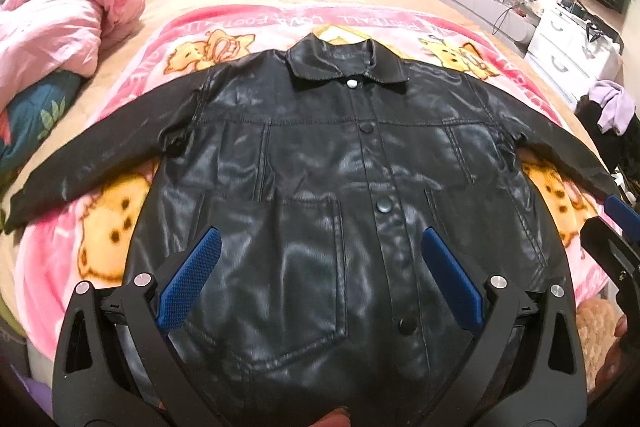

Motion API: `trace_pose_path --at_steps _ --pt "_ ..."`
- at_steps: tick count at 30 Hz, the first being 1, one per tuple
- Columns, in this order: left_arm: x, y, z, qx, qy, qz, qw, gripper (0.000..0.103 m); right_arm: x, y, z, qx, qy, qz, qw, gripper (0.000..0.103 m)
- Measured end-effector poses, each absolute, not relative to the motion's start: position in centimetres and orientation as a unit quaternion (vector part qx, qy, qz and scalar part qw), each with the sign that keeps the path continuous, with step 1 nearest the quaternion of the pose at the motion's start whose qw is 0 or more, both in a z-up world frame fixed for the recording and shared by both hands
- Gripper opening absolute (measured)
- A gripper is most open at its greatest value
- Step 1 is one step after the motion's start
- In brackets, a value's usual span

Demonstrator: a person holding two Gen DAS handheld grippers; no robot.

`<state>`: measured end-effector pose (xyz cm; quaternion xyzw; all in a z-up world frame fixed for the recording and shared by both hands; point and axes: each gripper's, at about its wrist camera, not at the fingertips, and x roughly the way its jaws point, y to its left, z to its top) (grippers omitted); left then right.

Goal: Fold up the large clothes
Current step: 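Move the right gripper to the jacket sleeve cuff and grasp it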

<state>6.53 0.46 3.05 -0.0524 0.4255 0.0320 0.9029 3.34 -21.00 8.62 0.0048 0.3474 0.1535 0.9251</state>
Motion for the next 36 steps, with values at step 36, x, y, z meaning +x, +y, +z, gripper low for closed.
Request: trace_pose_path --at_steps 36 --pt "22.5 -0.2 4.2 -0.035 0.443 0.019 0.896 0.094 21.4 -26.0 8.2 0.06 0.38 0.056 0.922 0.099"
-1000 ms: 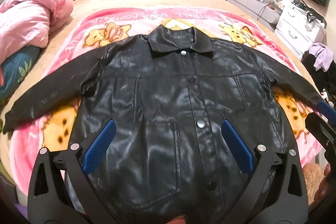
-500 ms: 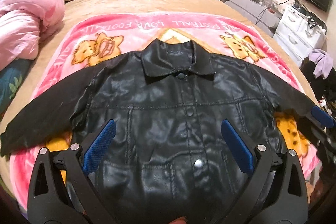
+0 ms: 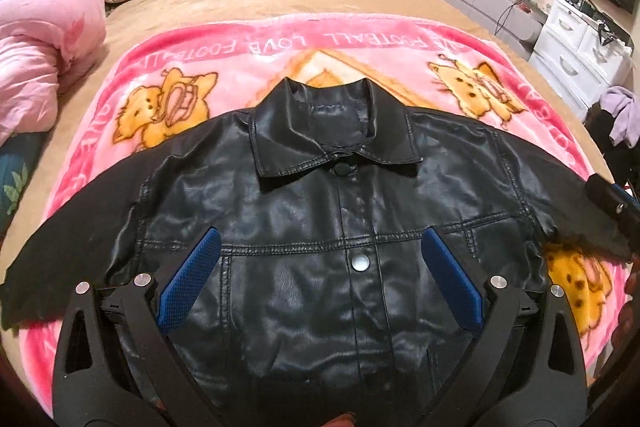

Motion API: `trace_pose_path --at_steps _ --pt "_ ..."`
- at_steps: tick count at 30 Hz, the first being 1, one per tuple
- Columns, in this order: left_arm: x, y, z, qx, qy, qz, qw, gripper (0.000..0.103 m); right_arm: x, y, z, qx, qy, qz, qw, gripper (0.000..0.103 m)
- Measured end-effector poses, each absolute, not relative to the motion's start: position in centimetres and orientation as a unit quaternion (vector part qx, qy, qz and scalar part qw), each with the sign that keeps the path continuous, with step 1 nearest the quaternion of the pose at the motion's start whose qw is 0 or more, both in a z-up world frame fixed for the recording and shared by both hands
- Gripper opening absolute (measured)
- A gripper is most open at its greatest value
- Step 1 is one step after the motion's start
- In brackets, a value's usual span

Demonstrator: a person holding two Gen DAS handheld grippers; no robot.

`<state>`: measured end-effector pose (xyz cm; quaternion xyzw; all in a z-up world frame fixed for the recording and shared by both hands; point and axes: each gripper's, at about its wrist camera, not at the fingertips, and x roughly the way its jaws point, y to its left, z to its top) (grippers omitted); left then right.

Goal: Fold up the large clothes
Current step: 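Move the right gripper to the jacket sleeve cuff and grasp it, then lift the sleeve with the right gripper and fold it across the jacket back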

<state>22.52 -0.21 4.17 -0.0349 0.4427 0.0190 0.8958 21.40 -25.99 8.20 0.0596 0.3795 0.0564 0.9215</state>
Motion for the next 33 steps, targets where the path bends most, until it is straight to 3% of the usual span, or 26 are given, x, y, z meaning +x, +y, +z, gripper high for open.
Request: trace_pose_path --at_steps 18,33 --pt "24.3 -4.6 -2.2 -0.025 0.47 -0.067 0.88 0.094 21.6 -41.3 3.3 0.214 0.376 -0.129 0.892 0.099" --pt "23.0 -8.1 -3.3 -0.012 0.473 -0.128 0.872 0.094 18.2 -51.2 0.0 0.37 0.347 -0.27 0.819 0.099"
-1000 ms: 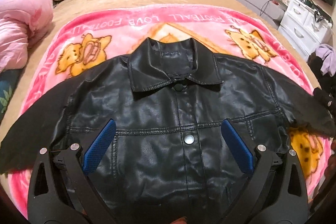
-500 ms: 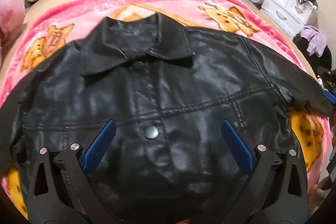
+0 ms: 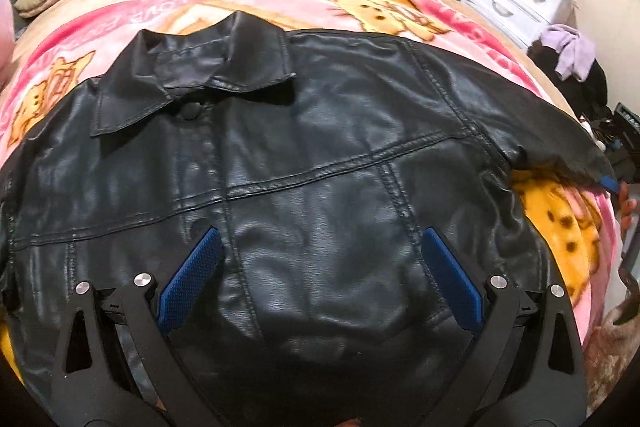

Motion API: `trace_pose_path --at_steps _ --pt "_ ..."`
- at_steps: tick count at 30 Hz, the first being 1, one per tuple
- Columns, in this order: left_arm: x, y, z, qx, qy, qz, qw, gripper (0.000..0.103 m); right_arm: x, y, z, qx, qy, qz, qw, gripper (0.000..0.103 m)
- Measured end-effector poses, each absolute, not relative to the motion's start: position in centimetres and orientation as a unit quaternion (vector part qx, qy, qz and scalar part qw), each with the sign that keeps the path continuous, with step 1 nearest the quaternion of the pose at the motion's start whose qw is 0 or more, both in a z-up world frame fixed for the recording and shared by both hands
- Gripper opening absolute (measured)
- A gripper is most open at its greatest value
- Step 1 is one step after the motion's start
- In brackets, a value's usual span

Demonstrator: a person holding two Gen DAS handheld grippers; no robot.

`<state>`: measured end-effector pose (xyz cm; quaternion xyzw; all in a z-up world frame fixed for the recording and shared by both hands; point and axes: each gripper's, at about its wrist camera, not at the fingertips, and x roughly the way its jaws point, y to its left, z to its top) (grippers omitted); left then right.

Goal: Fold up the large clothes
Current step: 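Lift the sleeve with the right gripper and fold it across the jacket back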

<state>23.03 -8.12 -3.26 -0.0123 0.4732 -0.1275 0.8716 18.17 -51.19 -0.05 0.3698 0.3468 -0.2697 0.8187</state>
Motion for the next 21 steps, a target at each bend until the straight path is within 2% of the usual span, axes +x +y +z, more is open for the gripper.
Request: trace_pose_path --at_steps 7,13,21 --pt "22.5 -8.2 -2.2 -0.01 0.463 -0.134 0.876 0.094 18.5 -53.6 -1.6 0.397 0.351 -0.275 0.803 0.099" --pt "23.2 -7.3 -2.0 -0.018 0.465 -0.119 0.877 0.094 15.8 -54.3 -1.3 0.423 0.315 -0.328 0.784 0.099" --pt "24.1 -4.2 -1.4 -0.043 0.463 -0.076 0.882 0.094 18.2 -56.5 -3.6 0.478 0.321 -0.261 0.775 0.099"
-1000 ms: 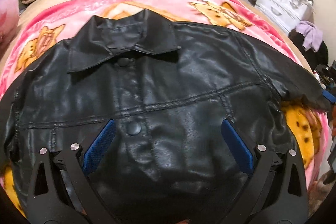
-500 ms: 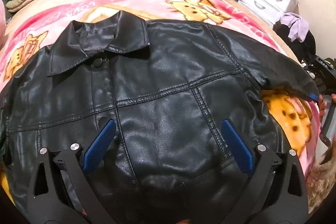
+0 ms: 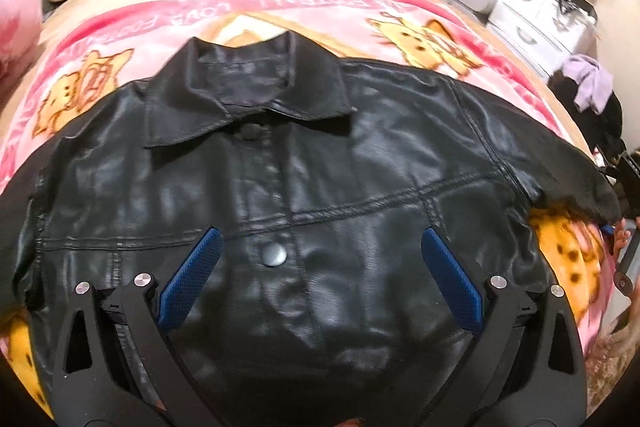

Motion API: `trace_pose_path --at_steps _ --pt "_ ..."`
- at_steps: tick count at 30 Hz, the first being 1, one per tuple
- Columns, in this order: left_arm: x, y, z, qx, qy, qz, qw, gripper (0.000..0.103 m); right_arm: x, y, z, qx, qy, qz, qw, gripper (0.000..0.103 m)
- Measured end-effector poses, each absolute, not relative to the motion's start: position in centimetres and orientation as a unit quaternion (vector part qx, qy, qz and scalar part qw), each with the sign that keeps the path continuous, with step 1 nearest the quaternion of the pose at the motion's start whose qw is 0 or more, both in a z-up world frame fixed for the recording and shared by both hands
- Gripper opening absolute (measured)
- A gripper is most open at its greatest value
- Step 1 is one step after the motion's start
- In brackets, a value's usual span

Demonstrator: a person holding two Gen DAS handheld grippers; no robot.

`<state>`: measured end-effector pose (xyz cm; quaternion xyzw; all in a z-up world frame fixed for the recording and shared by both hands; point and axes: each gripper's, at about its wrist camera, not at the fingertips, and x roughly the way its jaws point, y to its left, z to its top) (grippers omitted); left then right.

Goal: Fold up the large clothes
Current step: 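Lift the sleeve with the right gripper and fold it across the jacket back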

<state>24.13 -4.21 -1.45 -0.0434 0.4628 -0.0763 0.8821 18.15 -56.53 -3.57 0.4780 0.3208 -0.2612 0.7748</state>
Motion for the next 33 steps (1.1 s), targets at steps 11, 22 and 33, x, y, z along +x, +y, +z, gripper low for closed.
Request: trace_pose_path --at_steps 11,22,33 --pt "24.0 -2.2 0.6 -0.085 0.446 -0.071 0.888 0.094 19.9 -54.6 1.2 0.422 0.241 -0.14 0.863 0.013" --pt "23.0 0.3 4.2 -0.15 0.421 -0.108 0.888 0.094 20.7 -42.8 10.4 0.281 0.154 0.087 0.943 0.009" --pt "21.6 4.6 7.0 -0.261 0.378 -0.178 0.87 0.094 21.0 -28.0 11.7 0.133 0.189 0.272 0.934 0.008"
